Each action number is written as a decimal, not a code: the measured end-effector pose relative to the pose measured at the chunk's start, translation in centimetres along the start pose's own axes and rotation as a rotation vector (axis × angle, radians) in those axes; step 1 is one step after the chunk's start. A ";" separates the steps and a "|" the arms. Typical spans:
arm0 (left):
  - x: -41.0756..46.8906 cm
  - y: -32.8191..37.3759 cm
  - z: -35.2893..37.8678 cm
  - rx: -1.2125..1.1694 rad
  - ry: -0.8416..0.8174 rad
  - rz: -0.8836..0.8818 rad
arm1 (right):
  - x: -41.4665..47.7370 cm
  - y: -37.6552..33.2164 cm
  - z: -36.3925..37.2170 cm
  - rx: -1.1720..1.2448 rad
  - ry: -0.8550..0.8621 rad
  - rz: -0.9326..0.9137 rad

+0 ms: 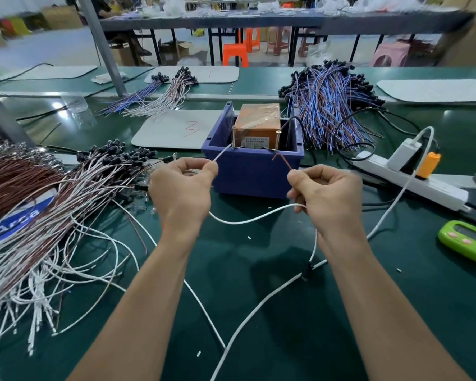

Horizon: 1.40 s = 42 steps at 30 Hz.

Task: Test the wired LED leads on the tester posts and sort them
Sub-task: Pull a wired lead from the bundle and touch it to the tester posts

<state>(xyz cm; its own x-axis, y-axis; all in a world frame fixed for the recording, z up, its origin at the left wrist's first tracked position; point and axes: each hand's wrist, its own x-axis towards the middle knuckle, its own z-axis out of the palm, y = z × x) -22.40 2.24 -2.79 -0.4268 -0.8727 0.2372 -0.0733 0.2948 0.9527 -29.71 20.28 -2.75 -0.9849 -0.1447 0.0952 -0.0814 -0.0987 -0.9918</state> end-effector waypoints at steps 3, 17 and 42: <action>0.1 -0.2 0.4 0.042 0.028 0.036 | 0.3 0.4 0.4 0.010 0.021 -0.015; 0.2 -0.5 0.8 0.032 0.023 0.055 | 1.4 0.3 0.7 0.006 -0.031 0.000; 0.5 -0.4 0.9 -0.005 0.036 0.029 | 1.4 0.5 0.8 0.008 0.006 -0.017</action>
<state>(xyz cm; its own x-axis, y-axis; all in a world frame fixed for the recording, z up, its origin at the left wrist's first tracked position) -23.37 1.99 -3.22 -0.3960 -0.8772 0.2714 -0.0564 0.3182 0.9463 -31.03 19.20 -3.03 -0.9843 -0.1372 0.1113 -0.0967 -0.1092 -0.9893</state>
